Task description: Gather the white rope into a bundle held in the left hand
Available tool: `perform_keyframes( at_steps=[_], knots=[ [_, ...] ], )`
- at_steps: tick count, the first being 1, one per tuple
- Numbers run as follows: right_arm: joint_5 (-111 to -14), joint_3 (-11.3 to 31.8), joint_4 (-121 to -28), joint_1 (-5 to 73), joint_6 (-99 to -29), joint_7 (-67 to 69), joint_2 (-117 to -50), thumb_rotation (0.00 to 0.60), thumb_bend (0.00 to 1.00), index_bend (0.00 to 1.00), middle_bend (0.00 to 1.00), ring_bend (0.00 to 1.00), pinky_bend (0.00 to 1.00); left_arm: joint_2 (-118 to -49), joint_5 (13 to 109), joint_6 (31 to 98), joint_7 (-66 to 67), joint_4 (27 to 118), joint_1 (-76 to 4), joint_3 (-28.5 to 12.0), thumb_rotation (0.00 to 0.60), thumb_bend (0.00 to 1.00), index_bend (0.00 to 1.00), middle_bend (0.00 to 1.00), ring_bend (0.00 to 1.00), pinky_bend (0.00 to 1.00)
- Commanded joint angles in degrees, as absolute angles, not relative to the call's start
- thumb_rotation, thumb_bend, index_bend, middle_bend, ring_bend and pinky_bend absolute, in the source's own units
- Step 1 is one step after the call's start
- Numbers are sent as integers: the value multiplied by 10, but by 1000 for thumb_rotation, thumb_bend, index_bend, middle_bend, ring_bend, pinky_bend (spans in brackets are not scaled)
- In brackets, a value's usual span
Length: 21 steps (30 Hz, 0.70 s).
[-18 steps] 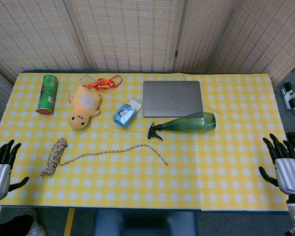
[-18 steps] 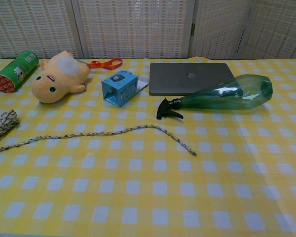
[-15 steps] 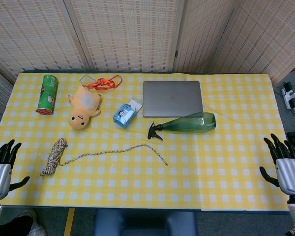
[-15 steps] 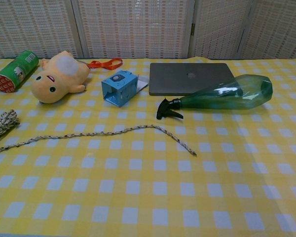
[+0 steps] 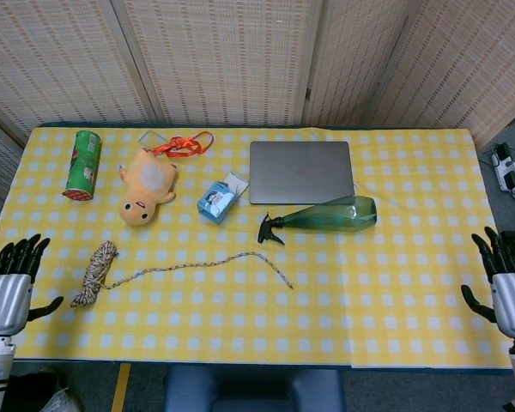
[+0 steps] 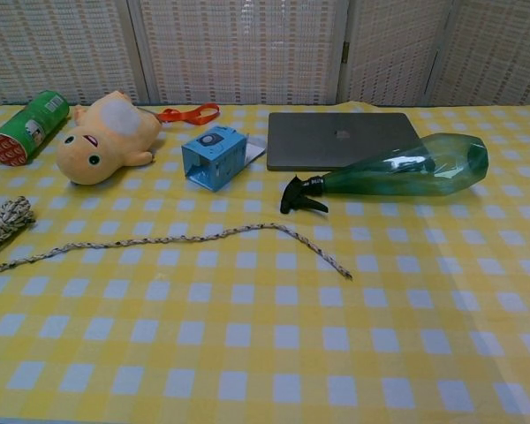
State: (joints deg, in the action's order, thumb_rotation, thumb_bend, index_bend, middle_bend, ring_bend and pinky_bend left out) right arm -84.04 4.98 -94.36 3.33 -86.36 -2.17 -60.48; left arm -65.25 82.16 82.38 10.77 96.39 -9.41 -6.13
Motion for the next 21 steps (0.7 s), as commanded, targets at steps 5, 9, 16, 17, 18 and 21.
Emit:
perform_keyframes(
  at_steps=[5,9,16,17,18,21],
  knots=[
    [-843,54,-946,29,-874,-19,-598,600,369,0,10,121,58,-659,824,782,125,985,-133,-73,600,172,18,98,79,62],
    [-844,54,-943,28,-877,-14,-597,600,369,0,10,122,59,-673,814,754,140,990,-154,-77,600,172,18,104,87,63],
    [-845,54,-935,29,-873,-6,-599,600,369,0,10,120,61,-707,754,688,194,991,-192,-79,600,172,18,106,90,64],
    [-844,54,-934,29,-873,-5,-599,600,369,0,10,120,62,-712,745,682,205,989,-196,-78,600,173,18,106,90,64],
    [-844,55,-933,29,-873,-3,-599,600,369,0,10,119,62,-719,732,675,217,986,-201,-78,600,172,18,106,90,64],
    [-845,55,-931,30,-873,-2,-599,600,369,0,10,120,62,-728,711,667,231,984,-206,-79,600,173,18,106,89,64]
  ],
)
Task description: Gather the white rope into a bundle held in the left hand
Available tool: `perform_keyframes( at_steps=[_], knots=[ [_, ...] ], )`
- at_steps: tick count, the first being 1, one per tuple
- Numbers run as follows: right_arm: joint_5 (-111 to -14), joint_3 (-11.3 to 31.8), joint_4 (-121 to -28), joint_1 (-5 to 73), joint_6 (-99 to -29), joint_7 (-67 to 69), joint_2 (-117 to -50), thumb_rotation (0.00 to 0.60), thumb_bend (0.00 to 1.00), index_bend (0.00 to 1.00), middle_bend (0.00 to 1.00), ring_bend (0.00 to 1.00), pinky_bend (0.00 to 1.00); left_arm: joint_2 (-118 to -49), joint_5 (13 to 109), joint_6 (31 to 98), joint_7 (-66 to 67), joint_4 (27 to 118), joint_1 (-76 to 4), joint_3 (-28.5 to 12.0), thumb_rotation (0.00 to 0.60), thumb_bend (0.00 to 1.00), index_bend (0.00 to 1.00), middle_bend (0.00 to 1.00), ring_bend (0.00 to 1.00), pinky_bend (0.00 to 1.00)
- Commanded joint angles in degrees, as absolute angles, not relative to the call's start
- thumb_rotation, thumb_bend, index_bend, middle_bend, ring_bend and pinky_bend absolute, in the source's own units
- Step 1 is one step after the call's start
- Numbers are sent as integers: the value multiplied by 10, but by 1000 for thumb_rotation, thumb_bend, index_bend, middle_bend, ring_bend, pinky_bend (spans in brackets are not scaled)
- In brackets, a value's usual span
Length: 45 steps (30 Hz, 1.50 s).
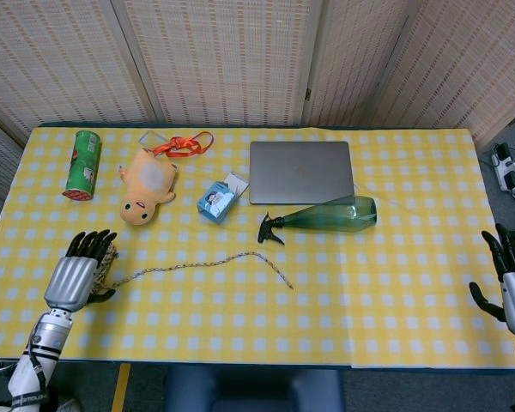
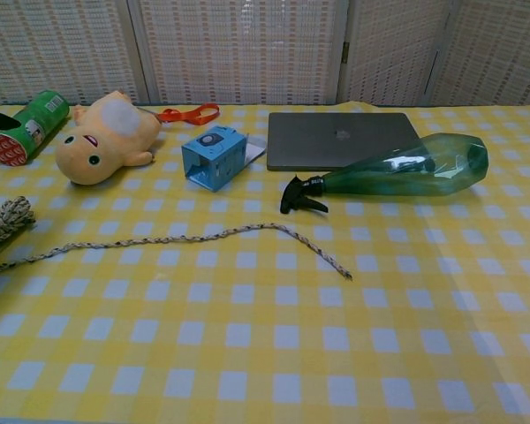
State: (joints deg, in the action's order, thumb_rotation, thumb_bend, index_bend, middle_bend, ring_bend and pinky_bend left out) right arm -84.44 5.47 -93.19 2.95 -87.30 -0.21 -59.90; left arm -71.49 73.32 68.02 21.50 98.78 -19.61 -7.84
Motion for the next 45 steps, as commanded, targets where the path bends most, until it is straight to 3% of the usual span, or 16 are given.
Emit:
perform_keyframes(
  at_steps=[1,14,31,35,45],
  knots=[
    [-845,55,-931,30,-873,-1,-599,600,369,0,10,120,62,-730,708,666,232,984,-207,-79,600,173,18,106,90,64],
    [-846,54,-919,34,-865,11,-605,600,369,0,10,119,64,-797,554,641,286,923,-230,-86,600,173,47,108,107,92],
    [-847,54,-914,35,-862,21,-605,600,369,0,10,120,64,-855,461,670,279,831,-226,-106,600,177,208,250,266,305],
    [-847,54,-914,35,-862,23,-604,600,369,0,10,122,64,-867,455,671,270,816,-228,-112,600,228,292,322,334,406],
    [-843,53,-911,35,-857,26,-605,600,369,0,10,121,64,-886,448,658,270,782,-233,-109,600,298,381,406,410,473]
  ],
)
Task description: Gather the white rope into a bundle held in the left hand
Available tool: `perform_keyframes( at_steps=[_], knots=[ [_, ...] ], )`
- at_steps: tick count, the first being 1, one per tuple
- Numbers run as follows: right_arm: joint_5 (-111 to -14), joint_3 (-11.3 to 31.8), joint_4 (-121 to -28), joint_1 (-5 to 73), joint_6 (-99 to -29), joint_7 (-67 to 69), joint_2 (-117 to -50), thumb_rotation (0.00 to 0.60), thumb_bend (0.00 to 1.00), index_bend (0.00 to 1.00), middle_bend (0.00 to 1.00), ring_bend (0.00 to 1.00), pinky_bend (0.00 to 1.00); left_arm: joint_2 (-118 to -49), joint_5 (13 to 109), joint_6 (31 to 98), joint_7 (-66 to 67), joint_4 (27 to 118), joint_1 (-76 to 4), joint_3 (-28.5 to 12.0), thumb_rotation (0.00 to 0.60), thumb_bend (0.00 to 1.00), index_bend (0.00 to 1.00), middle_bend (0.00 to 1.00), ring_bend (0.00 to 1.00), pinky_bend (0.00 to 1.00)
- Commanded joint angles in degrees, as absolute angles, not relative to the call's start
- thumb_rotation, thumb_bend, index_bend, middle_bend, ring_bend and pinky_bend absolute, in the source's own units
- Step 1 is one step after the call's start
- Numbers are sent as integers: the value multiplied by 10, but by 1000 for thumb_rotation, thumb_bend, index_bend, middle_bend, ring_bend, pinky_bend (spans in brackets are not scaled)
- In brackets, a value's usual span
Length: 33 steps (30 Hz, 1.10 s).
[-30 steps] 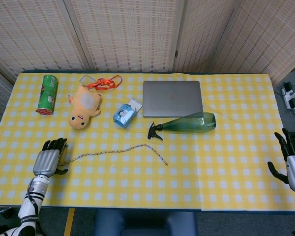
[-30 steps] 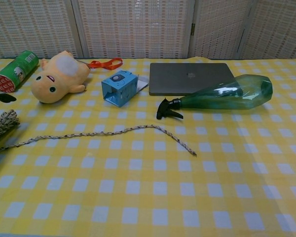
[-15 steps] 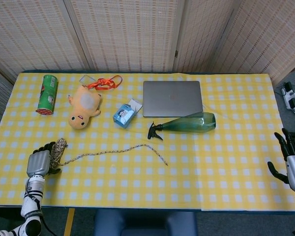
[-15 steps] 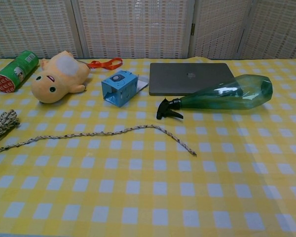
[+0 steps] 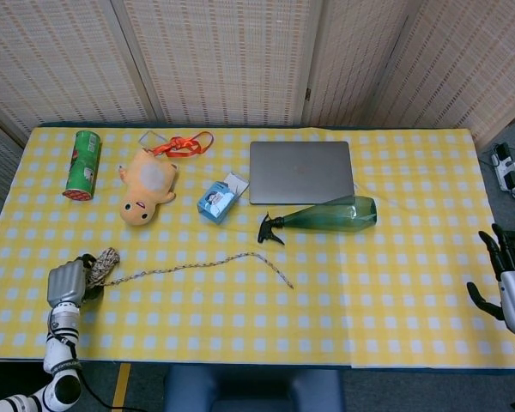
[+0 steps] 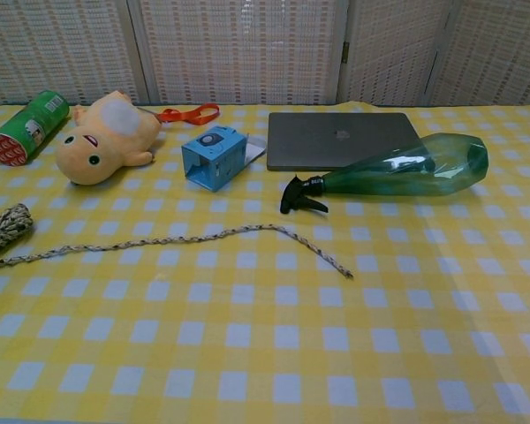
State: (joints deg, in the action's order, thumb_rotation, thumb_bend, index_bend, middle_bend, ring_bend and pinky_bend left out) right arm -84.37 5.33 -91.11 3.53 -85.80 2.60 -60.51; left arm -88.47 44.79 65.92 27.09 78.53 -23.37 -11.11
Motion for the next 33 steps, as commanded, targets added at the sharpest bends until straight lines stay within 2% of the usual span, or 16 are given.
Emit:
perform_keyframes(
  at_steps=[1,6,8,11,14,18,24,29,33],
  knots=[
    [-842,53,-911,35,-857,27,-605,600,369,0,10,121,64,-886,449,658,269,782,-232,-108,600,299,376,406,409,476],
    [-841,54,-911,36,-855,26,-606,600,369,0,10,122,64,-885,454,658,256,775,-226,-105,600,307,364,406,401,481],
    [-841,54,-911,37,-854,25,-606,600,369,0,10,122,64,-888,461,662,248,767,-225,-107,600,331,398,423,425,514],
    [-843,54,-913,38,-855,24,-606,600,369,0,11,123,64,-899,489,683,220,752,-221,-111,600,400,516,533,518,626],
    [-844,55,-915,39,-855,22,-605,600,370,0,13,125,64,-900,516,696,196,745,-216,-112,600,448,598,612,581,677],
    [-845,56,-915,41,-855,22,-604,600,369,0,16,130,64,-892,537,703,188,750,-215,-112,600,469,630,645,608,709],
    [-867,58,-929,54,-849,29,-592,600,369,0,31,150,68,-854,587,723,193,802,-219,-112,600,479,634,647,609,721],
    [-895,60,-967,82,-825,26,-574,600,370,1,75,182,101,-811,623,736,209,881,-229,-119,600,479,634,647,610,721],
    [-913,62,-1018,123,-774,5,-575,600,369,68,118,215,139,-785,641,737,225,945,-238,-123,600,479,630,647,609,721]
  ],
)
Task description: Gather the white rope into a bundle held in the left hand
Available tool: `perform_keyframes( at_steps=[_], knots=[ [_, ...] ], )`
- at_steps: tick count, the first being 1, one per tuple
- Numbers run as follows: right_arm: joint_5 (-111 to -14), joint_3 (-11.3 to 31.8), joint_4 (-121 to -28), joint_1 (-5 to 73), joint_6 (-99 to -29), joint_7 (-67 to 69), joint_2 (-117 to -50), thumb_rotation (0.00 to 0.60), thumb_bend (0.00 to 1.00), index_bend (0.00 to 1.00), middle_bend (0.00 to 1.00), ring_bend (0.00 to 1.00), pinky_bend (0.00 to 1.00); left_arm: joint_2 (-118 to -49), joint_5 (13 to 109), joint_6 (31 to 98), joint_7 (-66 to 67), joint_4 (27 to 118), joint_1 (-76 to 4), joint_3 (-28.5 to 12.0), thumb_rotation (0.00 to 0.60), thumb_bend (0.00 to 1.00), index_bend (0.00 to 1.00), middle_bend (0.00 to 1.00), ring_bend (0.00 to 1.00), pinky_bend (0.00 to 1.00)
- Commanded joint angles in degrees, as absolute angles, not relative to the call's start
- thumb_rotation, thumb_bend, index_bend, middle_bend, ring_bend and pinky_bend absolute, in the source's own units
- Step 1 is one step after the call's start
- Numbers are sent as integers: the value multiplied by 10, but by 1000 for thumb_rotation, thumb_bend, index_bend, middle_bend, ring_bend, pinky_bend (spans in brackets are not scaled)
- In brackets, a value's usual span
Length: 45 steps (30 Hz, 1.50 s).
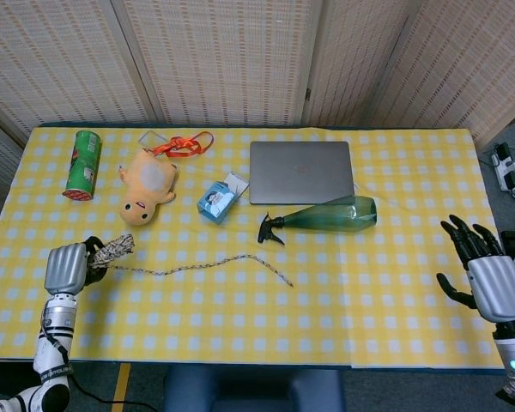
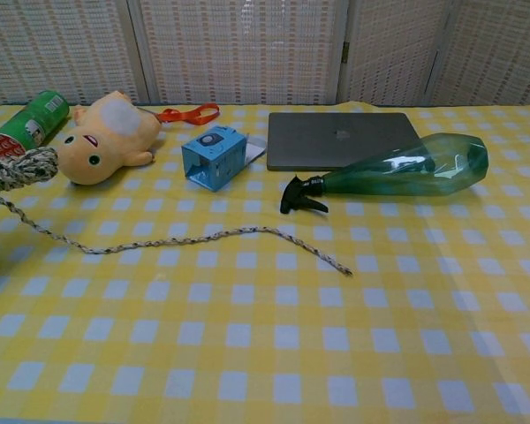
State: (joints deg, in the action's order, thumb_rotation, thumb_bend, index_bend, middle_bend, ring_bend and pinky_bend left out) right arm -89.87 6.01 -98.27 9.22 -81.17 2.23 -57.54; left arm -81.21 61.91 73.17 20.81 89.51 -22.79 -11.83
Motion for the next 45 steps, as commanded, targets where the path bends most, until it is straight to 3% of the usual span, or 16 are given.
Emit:
perform_keyframes(
  at_steps=[1,10,12,15,27,45],
  knots=[
    [-913,63,-1029,134,-758,-1,-577,600,369,84,123,219,145,-781,644,736,229,956,-240,-123,600,479,629,647,609,721],
    [-793,103,-1101,237,-621,-89,-678,600,369,257,159,229,168,-757,657,737,248,1028,-250,-121,600,479,628,646,611,721],
    [-759,111,-1101,258,-604,-118,-706,600,369,318,163,229,168,-756,660,741,249,1033,-249,-119,600,479,628,647,611,721],
    [-694,120,-1093,288,-591,-190,-755,600,369,331,164,226,168,-753,664,745,251,1039,-247,-115,600,480,628,647,611,721],
    [-452,145,-1016,388,-631,-379,-923,600,369,459,181,226,168,-751,682,753,241,1044,-242,-100,600,480,627,646,611,721],
    [-345,138,-925,452,-684,-476,-1035,600,369,468,160,154,159,-759,693,749,223,1031,-243,-94,600,479,624,647,608,721]
  ],
)
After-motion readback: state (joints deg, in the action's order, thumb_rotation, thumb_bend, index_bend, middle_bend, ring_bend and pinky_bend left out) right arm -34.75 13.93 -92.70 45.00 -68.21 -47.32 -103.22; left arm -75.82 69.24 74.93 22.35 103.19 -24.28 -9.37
